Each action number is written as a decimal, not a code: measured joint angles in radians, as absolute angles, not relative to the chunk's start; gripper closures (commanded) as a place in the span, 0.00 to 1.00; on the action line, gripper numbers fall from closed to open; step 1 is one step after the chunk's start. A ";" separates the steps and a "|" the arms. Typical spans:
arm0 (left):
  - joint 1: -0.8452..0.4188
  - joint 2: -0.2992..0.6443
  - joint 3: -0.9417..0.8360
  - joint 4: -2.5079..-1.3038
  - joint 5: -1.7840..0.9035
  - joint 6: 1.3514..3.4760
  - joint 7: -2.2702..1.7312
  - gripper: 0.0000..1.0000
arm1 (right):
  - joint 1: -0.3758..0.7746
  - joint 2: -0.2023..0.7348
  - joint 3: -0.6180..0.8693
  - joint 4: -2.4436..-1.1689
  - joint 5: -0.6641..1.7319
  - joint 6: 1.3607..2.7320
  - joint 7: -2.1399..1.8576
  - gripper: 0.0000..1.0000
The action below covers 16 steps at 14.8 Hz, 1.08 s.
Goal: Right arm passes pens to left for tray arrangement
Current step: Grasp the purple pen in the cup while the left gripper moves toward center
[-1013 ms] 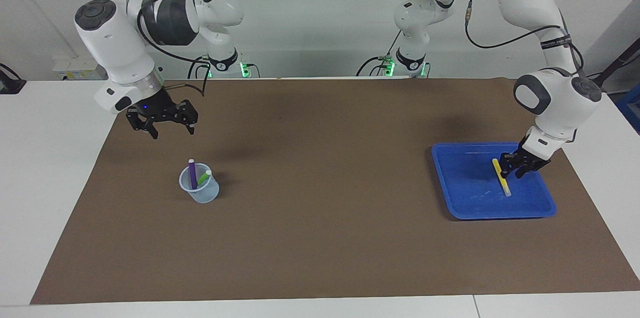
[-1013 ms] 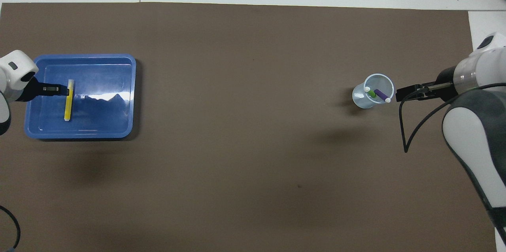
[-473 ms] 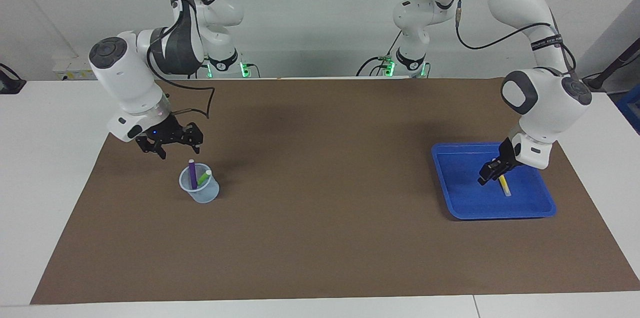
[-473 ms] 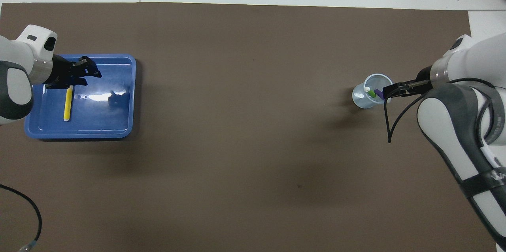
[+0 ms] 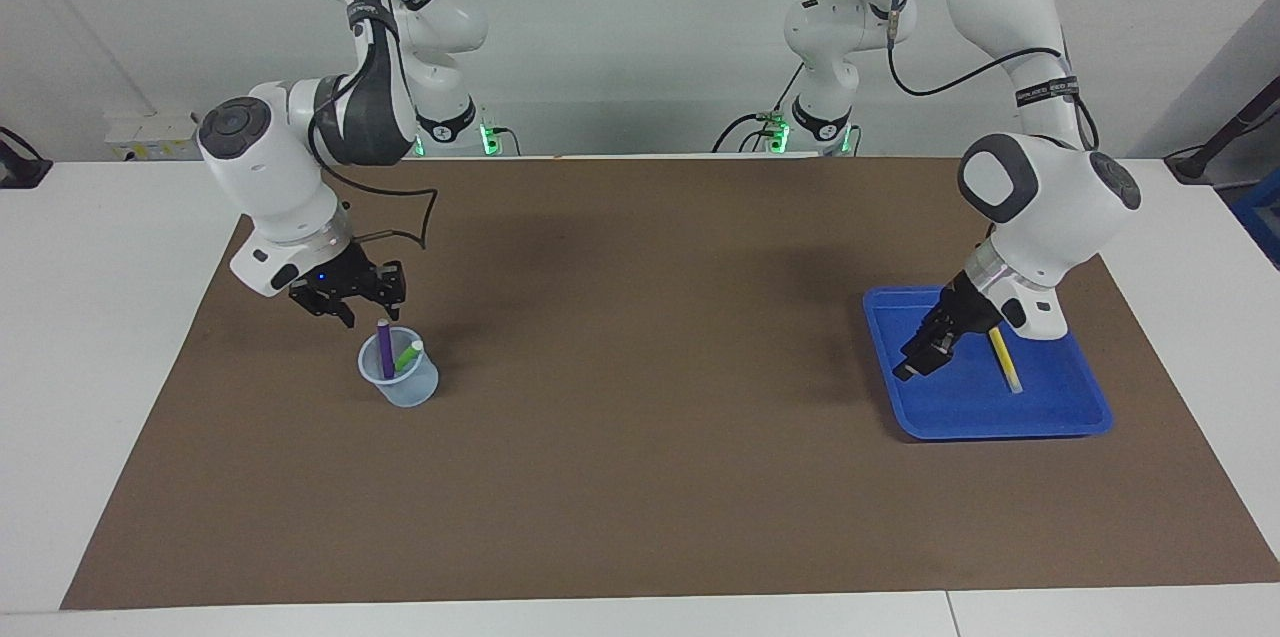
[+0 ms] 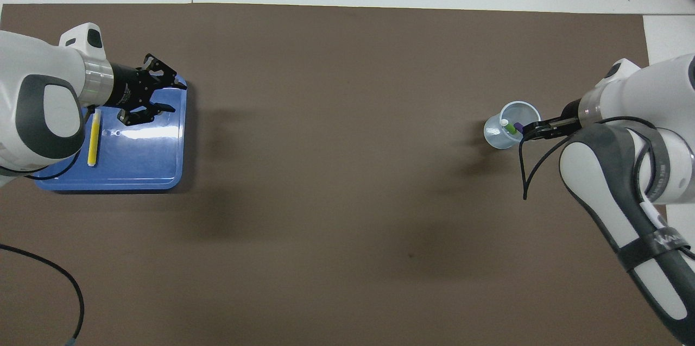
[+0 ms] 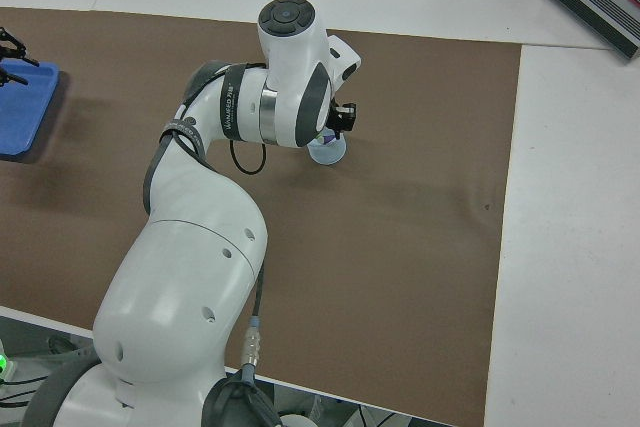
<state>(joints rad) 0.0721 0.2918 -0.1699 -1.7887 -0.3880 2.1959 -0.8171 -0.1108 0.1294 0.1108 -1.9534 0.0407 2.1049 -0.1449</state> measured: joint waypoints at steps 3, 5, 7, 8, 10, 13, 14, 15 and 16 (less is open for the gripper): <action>0.022 0.259 -0.171 -1.787 -0.392 2.162 -0.957 0.43 | -0.111 0.130 0.111 -1.961 0.041 2.115 -0.145 0.57; -0.006 0.241 -0.172 -1.787 -0.392 2.154 -1.046 0.38 | -0.110 0.136 0.111 -1.964 0.041 2.126 -0.145 0.57; -0.038 0.227 -0.173 -1.787 -0.393 2.139 -1.107 0.35 | -0.110 0.145 0.112 -1.965 0.041 2.130 -0.145 0.57; -0.056 0.219 -0.173 -1.787 -0.393 2.124 -1.142 0.31 | -0.110 0.147 0.112 -1.965 0.041 2.131 -0.145 0.58; -0.094 0.206 -0.173 -1.787 -0.393 2.103 -1.218 0.28 | -0.109 0.150 0.112 -1.965 0.041 2.131 -0.145 0.62; -0.161 0.199 -0.174 -1.787 -0.393 2.096 -1.321 0.19 | -0.102 0.152 0.112 -1.965 0.041 2.136 -0.145 0.69; -0.179 0.199 -0.173 -1.787 -0.393 2.092 -1.345 0.05 | -0.100 0.153 0.112 -1.965 0.041 2.139 -0.145 0.69; -0.191 0.198 -0.173 -1.787 -0.393 2.089 -1.363 0.00 | -0.100 0.153 0.112 -1.965 0.041 2.140 -0.145 0.69; -0.197 0.197 -0.173 -1.787 -0.393 2.088 -1.380 0.00 | -0.100 0.153 0.112 -1.965 0.041 2.141 -0.145 0.69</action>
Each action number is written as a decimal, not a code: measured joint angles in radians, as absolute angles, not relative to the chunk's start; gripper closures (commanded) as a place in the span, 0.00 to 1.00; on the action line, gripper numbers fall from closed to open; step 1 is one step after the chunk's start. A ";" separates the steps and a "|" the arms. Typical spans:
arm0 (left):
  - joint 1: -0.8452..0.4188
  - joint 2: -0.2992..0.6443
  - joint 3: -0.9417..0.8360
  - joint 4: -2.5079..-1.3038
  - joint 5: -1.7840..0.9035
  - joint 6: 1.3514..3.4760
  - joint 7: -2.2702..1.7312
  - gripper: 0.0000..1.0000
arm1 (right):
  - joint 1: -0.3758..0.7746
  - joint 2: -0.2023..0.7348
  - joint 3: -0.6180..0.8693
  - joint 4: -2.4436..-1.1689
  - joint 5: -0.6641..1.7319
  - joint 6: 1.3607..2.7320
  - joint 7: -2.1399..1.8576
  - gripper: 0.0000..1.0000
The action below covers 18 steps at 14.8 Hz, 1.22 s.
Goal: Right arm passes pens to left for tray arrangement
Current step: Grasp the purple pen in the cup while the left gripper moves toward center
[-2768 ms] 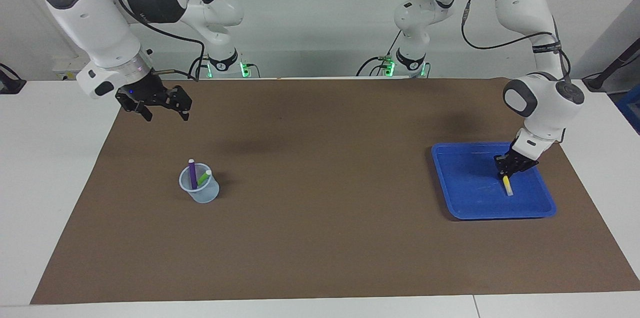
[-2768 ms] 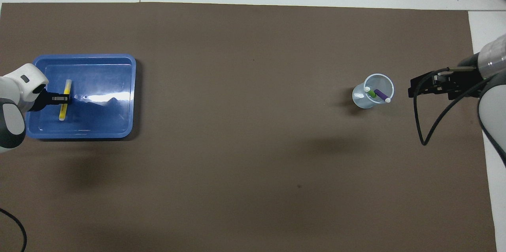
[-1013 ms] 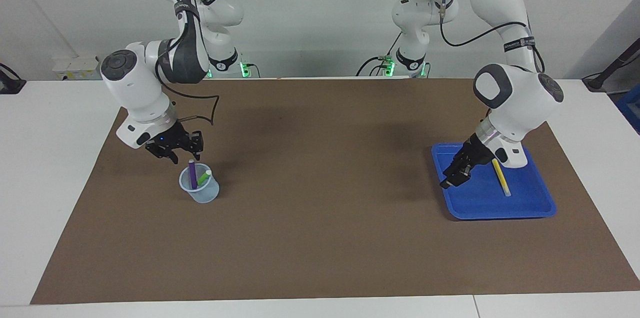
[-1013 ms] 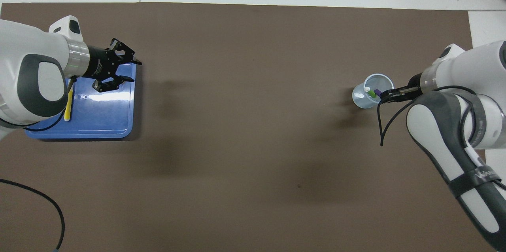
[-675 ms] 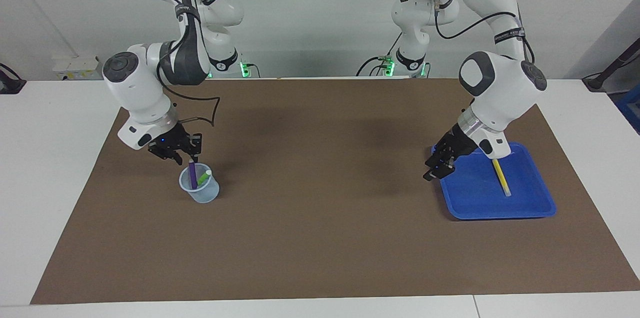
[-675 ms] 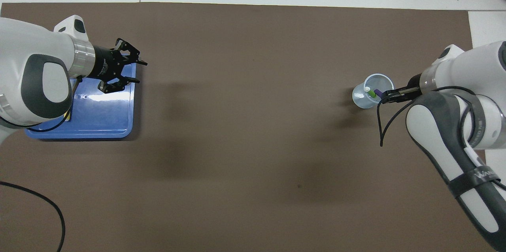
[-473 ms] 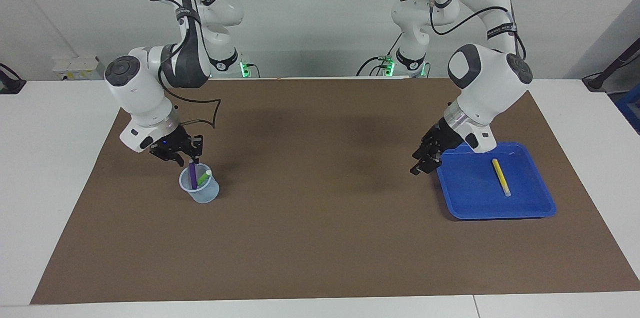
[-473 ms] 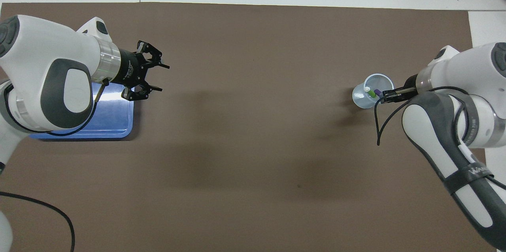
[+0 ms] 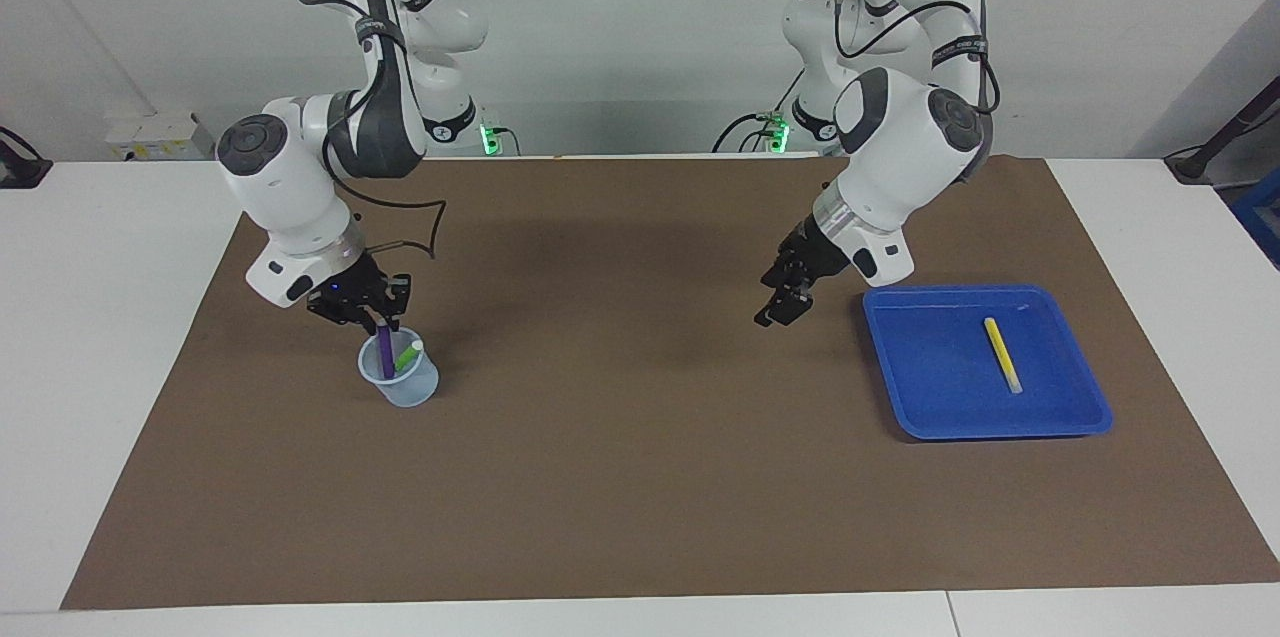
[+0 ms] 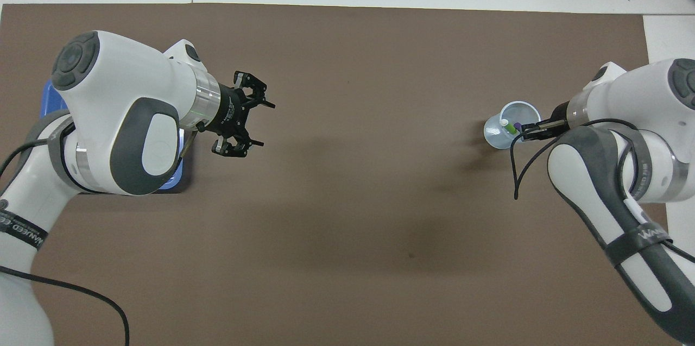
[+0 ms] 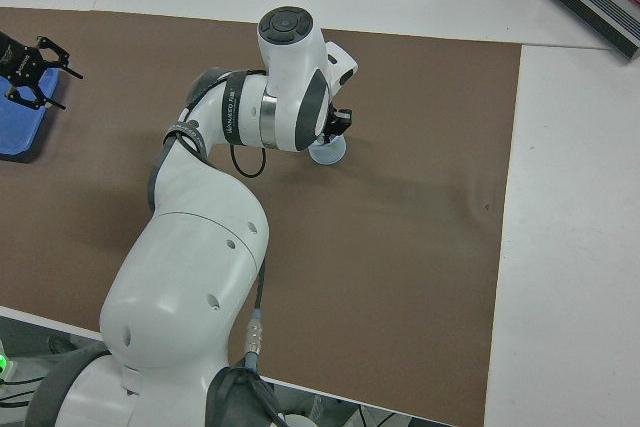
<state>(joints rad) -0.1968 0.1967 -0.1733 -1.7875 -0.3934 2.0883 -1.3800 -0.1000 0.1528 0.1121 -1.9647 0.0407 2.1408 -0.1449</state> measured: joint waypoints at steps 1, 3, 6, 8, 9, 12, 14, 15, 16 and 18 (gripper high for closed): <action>-0.199 0.195 -0.173 -1.787 -0.393 2.088 -1.405 0.00 | -0.100 0.153 0.112 -1.965 0.041 2.141 -0.145 0.69; -0.200 0.192 -0.170 -1.787 -0.394 2.093 -1.479 0.00 | -0.100 0.156 0.112 -1.965 0.041 2.142 -0.145 0.69; -0.211 0.192 -0.171 -1.788 -0.394 2.135 -1.553 0.00 | -0.100 0.158 0.112 -1.965 0.041 2.144 -0.145 0.75; -0.239 0.192 -0.171 -1.788 -0.394 2.143 -1.569 0.00 | -0.100 0.161 0.112 -1.965 0.041 2.144 -0.145 0.81; -0.256 0.192 -0.171 -1.788 -0.394 2.146 -1.578 0.00 | -0.100 0.163 0.112 -1.965 0.041 2.146 -0.145 0.82; -0.300 0.192 -0.172 -1.788 -0.394 2.147 -1.612 0.00 | -0.100 0.167 0.112 -1.965 0.040 2.150 -0.145 0.84; -0.328 0.192 -0.172 -1.788 -0.394 2.147 -1.640 0.00 | -0.100 0.167 0.112 -1.965 0.040 2.150 -0.145 0.86; -0.345 0.192 -0.172 -1.789 -0.394 2.149 -1.656 0.00 | -0.100 0.167 0.112 -1.965 0.040 2.150 -0.145 0.88; -0.363 0.192 -0.172 -1.789 -0.394 2.159 -1.678 0.00 | -0.100 0.167 0.112 -1.965 0.040 2.150 -0.145 0.93; -0.402 0.192 -0.172 -1.790 -0.394 2.195 -1.733 0.00 | -0.101 0.167 0.111 -1.963 0.040 2.150 -0.145 0.95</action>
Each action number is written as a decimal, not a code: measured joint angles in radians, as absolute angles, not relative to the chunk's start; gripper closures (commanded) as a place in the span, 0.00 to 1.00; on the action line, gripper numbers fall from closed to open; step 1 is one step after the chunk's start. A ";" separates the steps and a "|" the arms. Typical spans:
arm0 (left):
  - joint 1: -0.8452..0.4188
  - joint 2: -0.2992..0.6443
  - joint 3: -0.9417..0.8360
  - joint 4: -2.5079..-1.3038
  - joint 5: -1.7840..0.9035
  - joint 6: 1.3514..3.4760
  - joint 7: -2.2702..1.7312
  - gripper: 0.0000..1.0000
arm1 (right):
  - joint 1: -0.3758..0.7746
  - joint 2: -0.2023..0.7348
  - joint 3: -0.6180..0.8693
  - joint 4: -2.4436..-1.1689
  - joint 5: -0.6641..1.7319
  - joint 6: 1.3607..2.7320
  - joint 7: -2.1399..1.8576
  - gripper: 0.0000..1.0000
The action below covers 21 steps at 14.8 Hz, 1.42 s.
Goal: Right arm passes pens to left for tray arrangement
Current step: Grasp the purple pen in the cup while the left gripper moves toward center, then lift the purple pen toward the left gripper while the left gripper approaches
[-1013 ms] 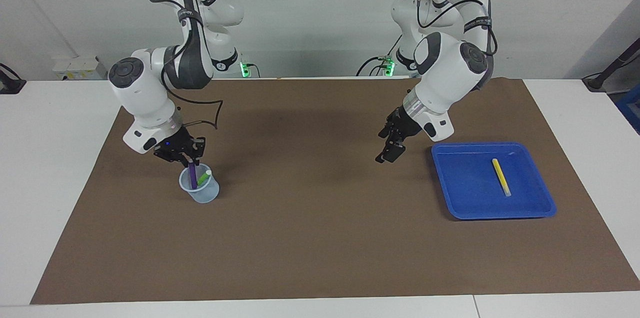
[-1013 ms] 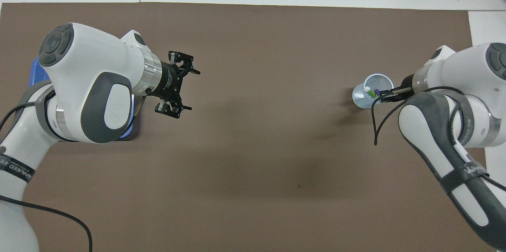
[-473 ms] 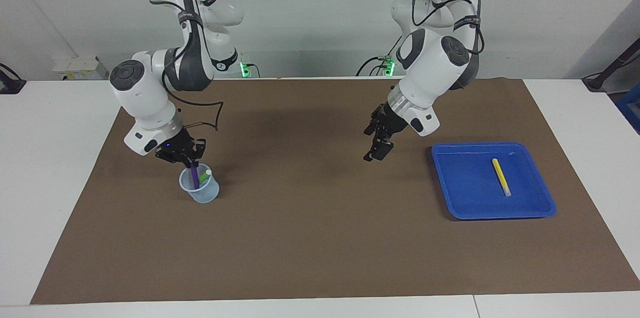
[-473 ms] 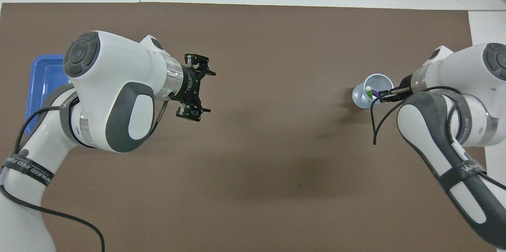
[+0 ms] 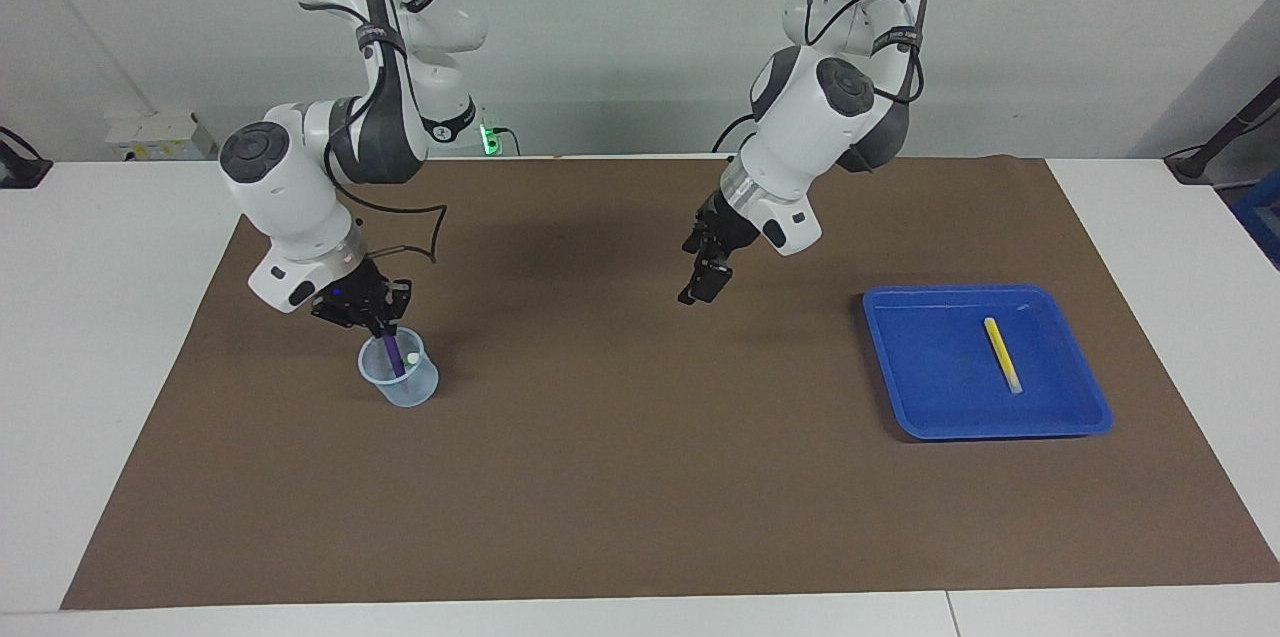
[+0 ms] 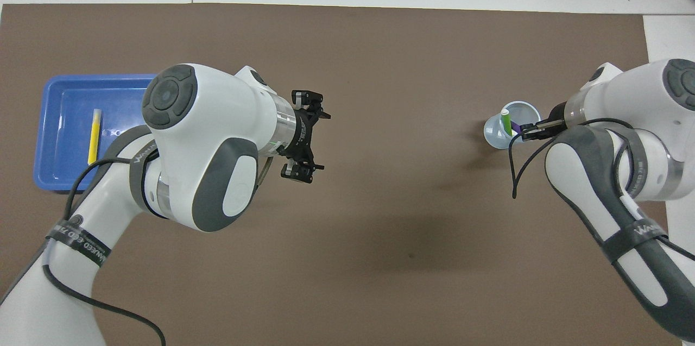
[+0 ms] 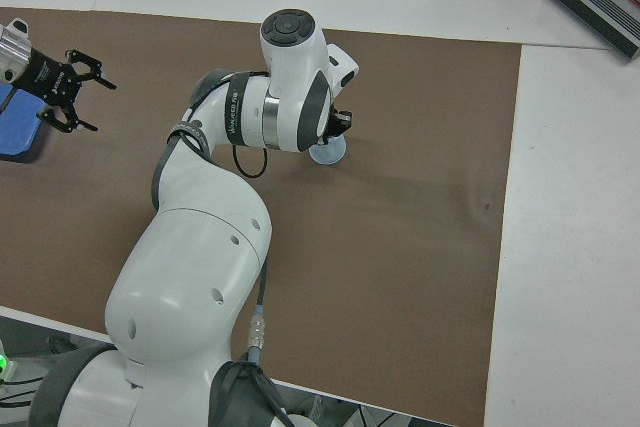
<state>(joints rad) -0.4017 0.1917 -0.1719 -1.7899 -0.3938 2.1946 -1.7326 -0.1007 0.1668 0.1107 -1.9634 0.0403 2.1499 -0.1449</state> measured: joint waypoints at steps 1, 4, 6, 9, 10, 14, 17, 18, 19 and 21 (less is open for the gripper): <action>-0.417 0.192 -0.172 -1.793 -0.394 2.213 -1.759 0.00 | -0.102 0.167 0.110 -1.960 0.040 2.145 -0.145 0.95; -0.449 0.192 -0.172 -1.800 -0.394 2.258 -1.824 0.00 | -0.106 0.165 0.110 -1.891 0.040 2.040 -0.145 0.95; -0.467 0.192 -0.171 -1.801 -0.394 2.280 -1.868 0.00 | -0.109 0.161 0.110 -1.812 0.040 1.931 -0.145 0.95; -0.488 0.193 -0.171 -1.801 -0.394 2.323 -1.933 0.00 | -0.109 0.148 0.110 -1.703 0.040 1.775 -0.145 0.95; -0.496 0.193 -0.171 -1.801 -0.394 2.328 -1.948 0.00 | -0.109 0.144 0.111 -1.667 0.043 1.725 -0.145 0.95; -0.546 0.194 -0.171 -1.801 -0.394 2.421 -2.029 0.00 | -0.111 0.137 0.110 -1.549 0.174 1.575 -0.138 0.95; -0.573 0.196 -0.171 -1.800 -0.394 2.499 -2.106 0.00 | -0.109 0.137 0.112 -1.537 0.303 1.563 -0.071 0.95; -0.579 0.198 -0.172 -1.800 -0.394 2.514 -2.115 0.00 | -0.106 0.138 0.115 -1.537 0.338 1.563 -0.040 0.95; -0.589 0.199 -0.172 -1.799 -0.394 2.524 -2.128 0.00 | -0.102 0.138 0.118 -1.537 0.367 1.563 -0.001 0.95; -0.613 0.202 -0.172 -1.788 -0.394 2.552 -2.184 0.00 | -0.085 0.139 0.125 -1.537 0.433 1.563 0.079 0.95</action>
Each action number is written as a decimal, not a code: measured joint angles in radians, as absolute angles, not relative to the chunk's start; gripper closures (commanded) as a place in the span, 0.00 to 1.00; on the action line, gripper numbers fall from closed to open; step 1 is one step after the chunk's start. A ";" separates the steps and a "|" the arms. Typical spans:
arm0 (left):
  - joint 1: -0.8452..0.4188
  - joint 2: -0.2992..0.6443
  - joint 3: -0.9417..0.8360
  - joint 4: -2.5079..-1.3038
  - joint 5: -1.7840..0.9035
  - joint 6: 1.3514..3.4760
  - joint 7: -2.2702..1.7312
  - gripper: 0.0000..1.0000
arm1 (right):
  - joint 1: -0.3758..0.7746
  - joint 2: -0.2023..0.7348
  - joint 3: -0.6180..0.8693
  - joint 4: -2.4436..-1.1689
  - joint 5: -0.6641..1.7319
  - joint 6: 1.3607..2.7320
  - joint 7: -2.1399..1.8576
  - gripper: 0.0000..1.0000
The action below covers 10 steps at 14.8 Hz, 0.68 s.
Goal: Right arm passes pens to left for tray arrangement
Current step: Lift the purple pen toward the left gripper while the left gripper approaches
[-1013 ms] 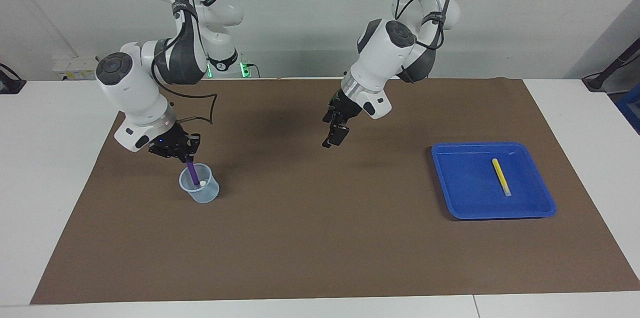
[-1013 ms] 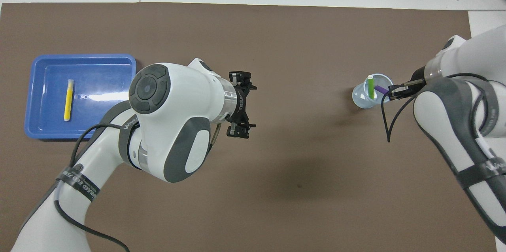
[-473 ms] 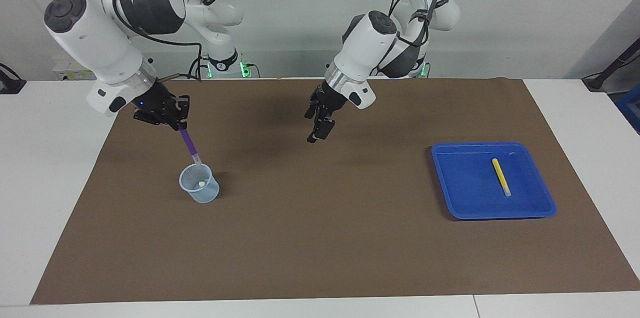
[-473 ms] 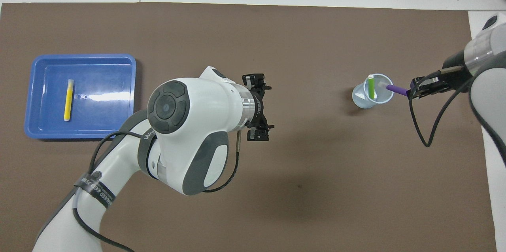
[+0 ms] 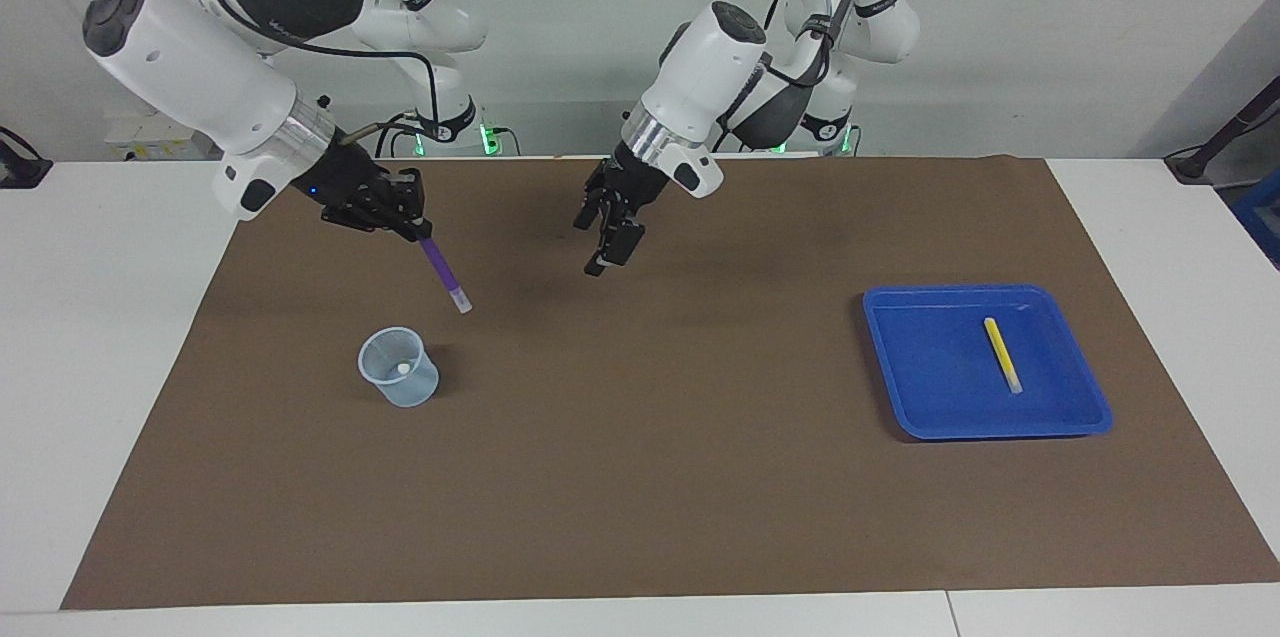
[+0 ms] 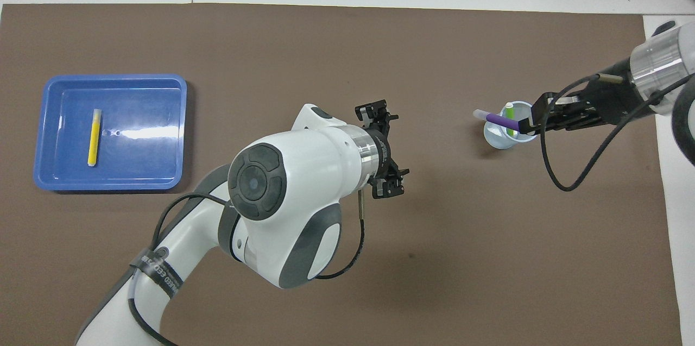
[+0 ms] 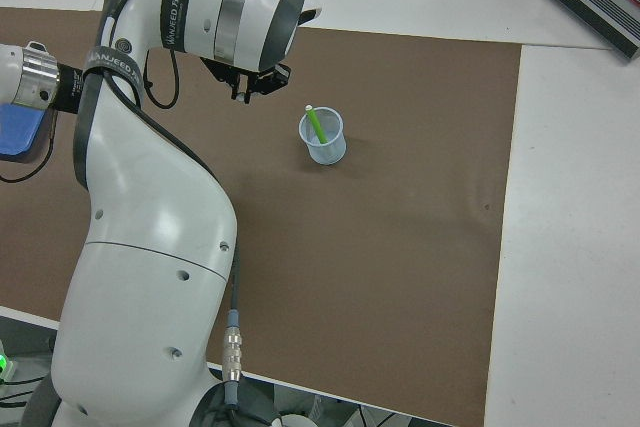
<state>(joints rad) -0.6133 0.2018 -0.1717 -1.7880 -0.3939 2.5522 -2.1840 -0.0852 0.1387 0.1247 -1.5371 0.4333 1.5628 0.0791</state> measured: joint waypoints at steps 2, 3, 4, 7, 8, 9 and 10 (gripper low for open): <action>-0.633 0.208 -0.172 -1.779 -0.394 2.622 -2.236 0.00 | -0.062 0.139 0.128 -1.537 0.486 1.568 0.153 0.95; -0.645 0.214 -0.171 -1.776 -0.394 2.660 -2.255 0.00 | -0.050 0.139 0.129 -1.537 0.497 1.576 0.181 0.95; -0.659 0.221 -0.171 -1.774 -0.394 2.691 -2.267 0.00 | -0.036 0.139 0.129 -1.537 0.499 1.585 0.205 0.95; -0.698 0.235 -0.171 -1.773 -0.394 2.760 -2.283 0.00 | 0.009 0.142 0.131 -1.539 0.499 1.642 0.268 0.95; -0.701 0.239 -0.171 -1.772 -0.394 2.770 -2.284 0.00 | 0.018 0.142 0.131 -1.541 0.499 1.654 0.278 0.95; -0.701 0.245 -0.170 -1.770 -0.392 2.773 -2.284 0.02 | 0.022 0.143 0.132 -1.542 0.499 1.657 0.282 0.95; -0.701 0.251 -0.168 -1.765 -0.389 2.776 -2.284 0.08 | 0.021 0.143 0.131 -1.542 0.499 1.657 0.283 0.95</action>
<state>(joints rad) -0.7013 0.2513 -0.1676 -1.7654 -0.3895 2.7762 -2.2840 0.0213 0.1428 0.1313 -1.5421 0.4991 1.6572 0.2826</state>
